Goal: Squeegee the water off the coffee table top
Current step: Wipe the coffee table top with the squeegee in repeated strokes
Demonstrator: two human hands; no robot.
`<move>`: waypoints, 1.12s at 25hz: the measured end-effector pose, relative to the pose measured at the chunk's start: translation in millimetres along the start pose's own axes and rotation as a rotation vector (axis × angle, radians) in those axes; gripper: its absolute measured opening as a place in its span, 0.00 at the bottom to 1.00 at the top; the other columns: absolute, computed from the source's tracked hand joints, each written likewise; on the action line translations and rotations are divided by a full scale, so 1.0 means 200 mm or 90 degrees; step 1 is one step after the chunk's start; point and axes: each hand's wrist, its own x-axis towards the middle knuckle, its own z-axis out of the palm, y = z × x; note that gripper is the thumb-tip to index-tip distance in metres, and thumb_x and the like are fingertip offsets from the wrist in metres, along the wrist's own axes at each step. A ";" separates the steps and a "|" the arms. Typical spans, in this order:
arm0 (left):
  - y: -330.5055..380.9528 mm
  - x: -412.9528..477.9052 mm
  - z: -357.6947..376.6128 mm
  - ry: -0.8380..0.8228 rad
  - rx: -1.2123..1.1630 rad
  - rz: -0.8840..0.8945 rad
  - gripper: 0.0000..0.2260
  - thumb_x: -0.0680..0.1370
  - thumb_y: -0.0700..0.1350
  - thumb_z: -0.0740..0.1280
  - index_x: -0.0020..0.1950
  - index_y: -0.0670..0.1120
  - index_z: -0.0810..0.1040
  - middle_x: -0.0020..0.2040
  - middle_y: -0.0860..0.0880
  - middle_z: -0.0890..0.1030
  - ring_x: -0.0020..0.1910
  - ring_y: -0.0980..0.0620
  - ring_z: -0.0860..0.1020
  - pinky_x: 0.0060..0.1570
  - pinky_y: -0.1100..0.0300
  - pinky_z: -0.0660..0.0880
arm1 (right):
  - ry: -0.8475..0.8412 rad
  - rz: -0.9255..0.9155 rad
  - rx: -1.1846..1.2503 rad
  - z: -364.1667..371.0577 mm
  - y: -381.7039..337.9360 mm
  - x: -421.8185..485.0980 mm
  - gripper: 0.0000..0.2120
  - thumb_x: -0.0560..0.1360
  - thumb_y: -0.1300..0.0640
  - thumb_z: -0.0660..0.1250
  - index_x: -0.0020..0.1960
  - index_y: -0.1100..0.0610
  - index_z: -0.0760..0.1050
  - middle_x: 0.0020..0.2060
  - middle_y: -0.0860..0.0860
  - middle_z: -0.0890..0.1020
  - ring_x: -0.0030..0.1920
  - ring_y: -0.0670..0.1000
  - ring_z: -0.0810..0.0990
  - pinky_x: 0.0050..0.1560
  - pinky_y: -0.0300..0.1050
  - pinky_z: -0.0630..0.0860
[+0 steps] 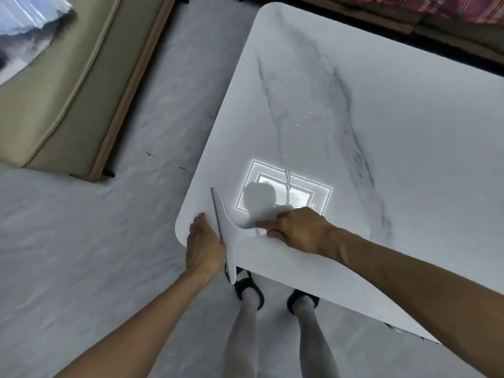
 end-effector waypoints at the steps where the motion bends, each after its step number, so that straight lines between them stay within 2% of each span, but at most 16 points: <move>1: 0.04 -0.02 0.05 -0.006 0.030 0.017 0.34 0.76 0.38 0.63 0.78 0.43 0.49 0.77 0.41 0.58 0.75 0.41 0.60 0.73 0.46 0.62 | 0.016 0.019 0.003 -0.01 0.08 -0.07 0.18 0.81 0.43 0.48 0.71 0.33 0.60 0.59 0.49 0.80 0.57 0.55 0.78 0.51 0.47 0.72; 4: 0.18 -0.08 0.22 -0.056 0.094 0.028 0.33 0.76 0.37 0.61 0.78 0.43 0.48 0.79 0.39 0.48 0.78 0.38 0.49 0.76 0.46 0.54 | 0.035 0.068 0.011 -0.09 0.35 -0.41 0.19 0.81 0.41 0.46 0.70 0.27 0.54 0.62 0.42 0.77 0.57 0.50 0.79 0.50 0.46 0.76; 5: 0.21 -0.08 0.26 -0.074 0.096 0.015 0.32 0.75 0.36 0.60 0.77 0.42 0.51 0.79 0.39 0.45 0.78 0.37 0.45 0.76 0.45 0.54 | 0.039 0.089 0.017 -0.13 0.42 -0.53 0.19 0.80 0.40 0.45 0.70 0.26 0.53 0.60 0.40 0.78 0.55 0.49 0.79 0.47 0.44 0.75; 7: 0.25 -0.07 0.30 -0.101 0.090 -0.012 0.27 0.73 0.34 0.58 0.73 0.41 0.58 0.79 0.37 0.42 0.78 0.36 0.41 0.75 0.44 0.58 | 0.041 0.126 0.006 -0.19 0.50 -0.69 0.20 0.80 0.40 0.42 0.70 0.24 0.49 0.51 0.40 0.80 0.48 0.50 0.81 0.44 0.42 0.74; 9: 0.25 -0.05 0.29 -0.111 0.085 -0.037 0.24 0.72 0.34 0.57 0.69 0.40 0.61 0.79 0.38 0.42 0.78 0.36 0.41 0.73 0.45 0.61 | 0.041 0.116 -0.022 -0.18 0.50 -0.72 0.20 0.80 0.40 0.41 0.71 0.26 0.50 0.46 0.41 0.79 0.44 0.50 0.81 0.43 0.43 0.74; 11: 0.25 -0.03 0.27 -0.119 0.085 -0.048 0.23 0.72 0.34 0.56 0.68 0.41 0.62 0.79 0.40 0.42 0.78 0.39 0.41 0.72 0.47 0.61 | 0.034 0.049 -0.016 -0.10 0.40 -0.62 0.20 0.81 0.41 0.43 0.72 0.30 0.55 0.49 0.42 0.80 0.48 0.50 0.80 0.44 0.44 0.73; 13: 0.26 -0.01 0.27 -0.121 0.070 -0.065 0.26 0.75 0.37 0.57 0.73 0.40 0.58 0.80 0.41 0.43 0.78 0.39 0.42 0.73 0.46 0.57 | -0.007 -0.026 -0.019 0.00 0.26 -0.50 0.19 0.82 0.42 0.45 0.72 0.35 0.59 0.53 0.46 0.80 0.53 0.53 0.79 0.49 0.47 0.72; 15: 0.27 0.01 0.28 -0.116 0.061 -0.089 0.28 0.78 0.42 0.57 0.77 0.41 0.52 0.80 0.40 0.44 0.78 0.38 0.43 0.75 0.45 0.53 | -0.063 -0.073 -0.044 0.08 0.17 -0.42 0.19 0.82 0.44 0.47 0.73 0.37 0.60 0.53 0.50 0.80 0.54 0.56 0.78 0.48 0.48 0.71; 18: 0.30 0.03 0.29 -0.114 0.073 -0.101 0.29 0.78 0.43 0.57 0.77 0.40 0.50 0.79 0.37 0.44 0.78 0.35 0.42 0.75 0.43 0.52 | -0.062 -0.047 -0.049 0.10 0.29 -0.50 0.19 0.82 0.44 0.47 0.72 0.35 0.59 0.52 0.51 0.79 0.53 0.57 0.79 0.47 0.48 0.72; 21: 0.33 0.03 0.31 -0.126 0.102 -0.097 0.31 0.76 0.40 0.57 0.77 0.40 0.48 0.77 0.33 0.41 0.76 0.30 0.40 0.75 0.41 0.51 | -0.051 0.024 -0.035 0.02 0.55 -0.71 0.18 0.81 0.43 0.46 0.70 0.30 0.54 0.52 0.46 0.80 0.51 0.54 0.80 0.47 0.49 0.74; 23: 0.35 0.03 0.31 -0.139 0.117 -0.096 0.31 0.76 0.41 0.56 0.77 0.40 0.47 0.76 0.30 0.41 0.75 0.28 0.40 0.75 0.39 0.49 | -0.036 0.088 -0.032 -0.08 0.64 -0.87 0.20 0.81 0.43 0.45 0.68 0.24 0.47 0.41 0.40 0.76 0.41 0.51 0.79 0.39 0.46 0.74; 25: 0.37 0.02 0.30 -0.147 0.118 -0.102 0.31 0.78 0.42 0.55 0.78 0.40 0.45 0.76 0.28 0.40 0.74 0.27 0.39 0.75 0.39 0.47 | -0.009 0.116 -0.056 -0.14 0.66 -0.96 0.21 0.79 0.42 0.40 0.66 0.21 0.41 0.34 0.39 0.69 0.35 0.50 0.76 0.32 0.44 0.69; 27: 0.38 0.02 0.29 -0.149 0.099 -0.107 0.32 0.78 0.42 0.57 0.78 0.40 0.46 0.76 0.29 0.40 0.75 0.28 0.38 0.74 0.39 0.45 | -0.014 0.088 -0.084 -0.13 0.60 -0.95 0.20 0.78 0.41 0.36 0.67 0.24 0.44 0.39 0.41 0.74 0.39 0.52 0.79 0.32 0.42 0.64; 28: 0.38 0.02 0.29 -0.144 0.078 -0.111 0.31 0.77 0.41 0.58 0.77 0.40 0.48 0.76 0.30 0.40 0.75 0.29 0.39 0.75 0.40 0.46 | -0.029 0.063 -0.083 -0.11 0.55 -0.91 0.19 0.79 0.42 0.39 0.68 0.27 0.48 0.44 0.43 0.76 0.43 0.53 0.80 0.31 0.41 0.62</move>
